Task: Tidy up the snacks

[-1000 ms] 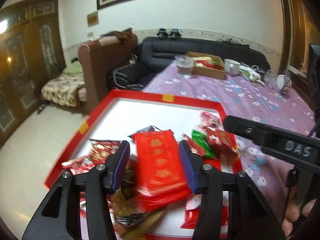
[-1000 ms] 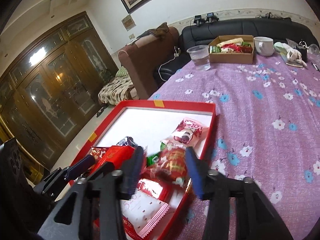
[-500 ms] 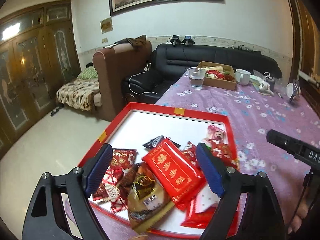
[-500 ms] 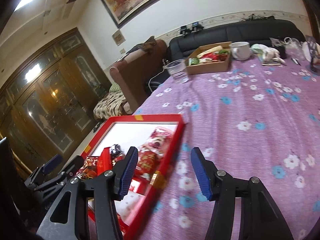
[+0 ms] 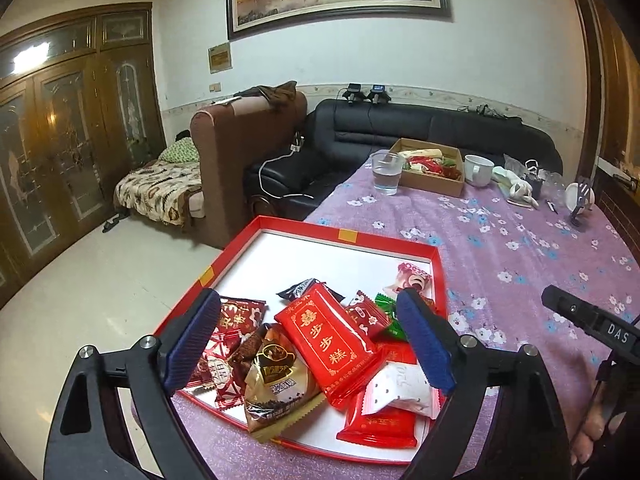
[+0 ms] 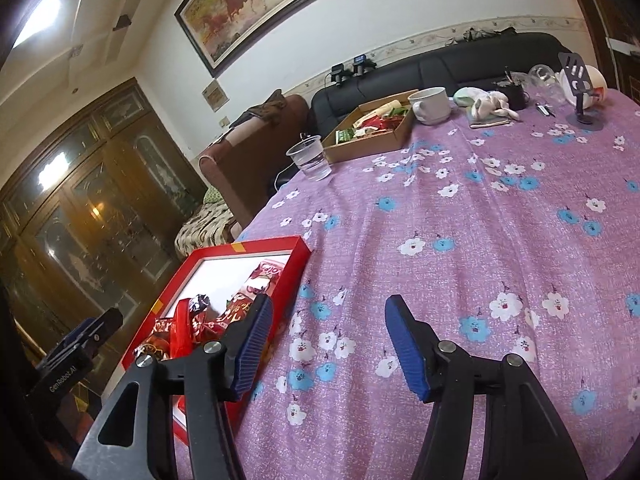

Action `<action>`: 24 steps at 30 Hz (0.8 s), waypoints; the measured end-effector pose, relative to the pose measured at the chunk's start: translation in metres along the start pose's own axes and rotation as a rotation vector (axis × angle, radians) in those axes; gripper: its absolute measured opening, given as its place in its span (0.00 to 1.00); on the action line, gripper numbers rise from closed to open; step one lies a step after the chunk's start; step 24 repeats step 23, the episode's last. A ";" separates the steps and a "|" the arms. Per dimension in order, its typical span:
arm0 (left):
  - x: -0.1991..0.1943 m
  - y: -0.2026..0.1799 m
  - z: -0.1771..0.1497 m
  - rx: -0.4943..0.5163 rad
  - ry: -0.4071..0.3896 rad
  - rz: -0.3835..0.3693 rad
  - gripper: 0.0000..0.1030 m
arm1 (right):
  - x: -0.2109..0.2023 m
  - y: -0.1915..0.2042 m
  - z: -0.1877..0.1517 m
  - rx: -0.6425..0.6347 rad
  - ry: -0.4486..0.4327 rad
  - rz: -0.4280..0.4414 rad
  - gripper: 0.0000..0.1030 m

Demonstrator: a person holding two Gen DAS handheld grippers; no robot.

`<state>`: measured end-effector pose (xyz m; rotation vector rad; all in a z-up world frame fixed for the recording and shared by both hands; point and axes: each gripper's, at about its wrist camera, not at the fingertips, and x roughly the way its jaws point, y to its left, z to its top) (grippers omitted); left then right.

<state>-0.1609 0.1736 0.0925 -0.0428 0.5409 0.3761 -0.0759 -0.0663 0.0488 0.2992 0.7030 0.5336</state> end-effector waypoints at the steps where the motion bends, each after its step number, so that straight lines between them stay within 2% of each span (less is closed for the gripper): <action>1: 0.000 0.000 0.000 -0.002 -0.004 0.003 0.88 | 0.001 0.002 -0.001 -0.007 0.002 -0.001 0.59; 18: -0.006 -0.008 -0.004 0.027 -0.032 0.005 0.88 | 0.004 0.002 -0.003 0.001 0.016 0.006 0.59; 19: -0.007 -0.010 -0.005 0.037 -0.036 0.006 0.89 | 0.005 0.001 -0.003 0.003 0.017 0.008 0.59; 22: -0.005 -0.014 -0.005 0.046 -0.027 0.005 1.00 | 0.005 0.000 -0.004 0.005 0.017 0.008 0.59; 24: -0.006 -0.015 -0.005 0.049 -0.032 0.008 1.00 | 0.005 0.000 -0.004 0.005 0.017 0.008 0.59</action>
